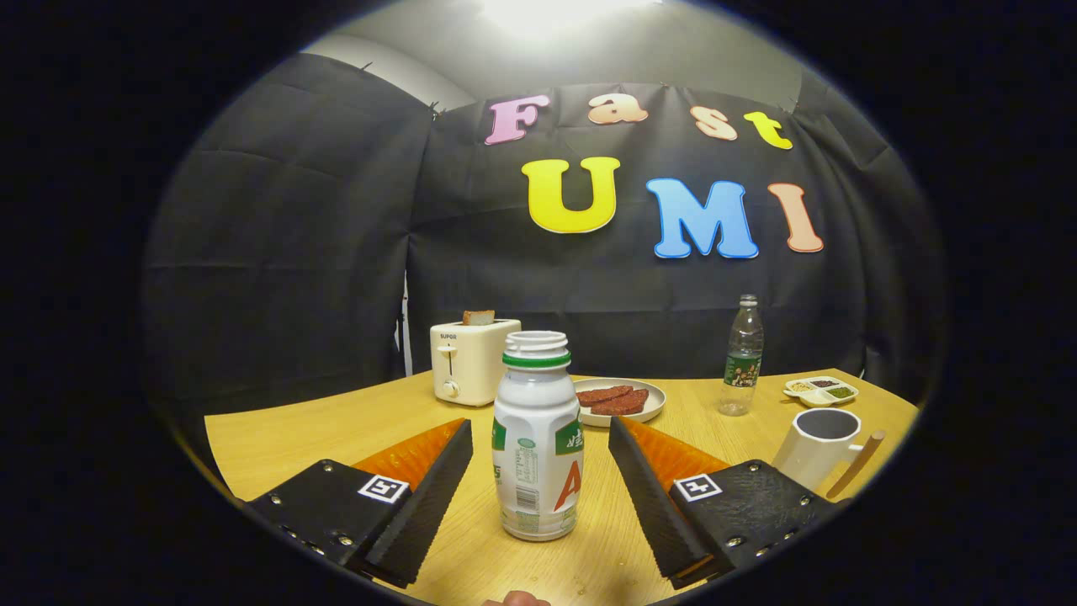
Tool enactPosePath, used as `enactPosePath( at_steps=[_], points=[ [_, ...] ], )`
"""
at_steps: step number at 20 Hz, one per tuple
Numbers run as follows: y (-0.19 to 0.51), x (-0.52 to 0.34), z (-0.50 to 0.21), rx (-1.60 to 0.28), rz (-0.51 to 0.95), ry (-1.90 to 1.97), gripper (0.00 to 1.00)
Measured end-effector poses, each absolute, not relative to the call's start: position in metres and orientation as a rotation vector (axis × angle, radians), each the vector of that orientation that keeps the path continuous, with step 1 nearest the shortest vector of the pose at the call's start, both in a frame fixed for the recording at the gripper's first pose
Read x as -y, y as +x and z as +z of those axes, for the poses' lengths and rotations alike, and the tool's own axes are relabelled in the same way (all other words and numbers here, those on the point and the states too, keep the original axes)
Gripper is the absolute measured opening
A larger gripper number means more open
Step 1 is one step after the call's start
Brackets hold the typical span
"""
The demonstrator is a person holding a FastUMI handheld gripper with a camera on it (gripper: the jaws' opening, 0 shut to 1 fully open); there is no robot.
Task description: Take the bottle from table, then pour the juice into the cup, finally place the bottle on the coaster
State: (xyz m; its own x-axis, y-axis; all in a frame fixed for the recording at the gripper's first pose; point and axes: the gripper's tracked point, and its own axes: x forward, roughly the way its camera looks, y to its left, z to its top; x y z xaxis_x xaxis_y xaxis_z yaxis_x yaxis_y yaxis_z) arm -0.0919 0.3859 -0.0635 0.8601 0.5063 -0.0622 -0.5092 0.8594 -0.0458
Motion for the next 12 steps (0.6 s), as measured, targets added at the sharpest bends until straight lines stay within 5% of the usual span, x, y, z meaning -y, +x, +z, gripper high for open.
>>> enactPosePath(
  at_steps=[4, 6, 7, 12],
  points=[
    [-0.074, -0.395, -0.079, -0.09, 0.537, -0.121, 0.99],
    [-0.074, -0.406, -0.08, -0.079, 0.578, -0.108, 0.89],
    [-0.072, -0.407, -0.08, -0.083, 0.579, -0.098, 0.72],
    [-0.07, -0.391, -0.074, -0.104, 0.483, -0.062, 0.66]
  ],
)
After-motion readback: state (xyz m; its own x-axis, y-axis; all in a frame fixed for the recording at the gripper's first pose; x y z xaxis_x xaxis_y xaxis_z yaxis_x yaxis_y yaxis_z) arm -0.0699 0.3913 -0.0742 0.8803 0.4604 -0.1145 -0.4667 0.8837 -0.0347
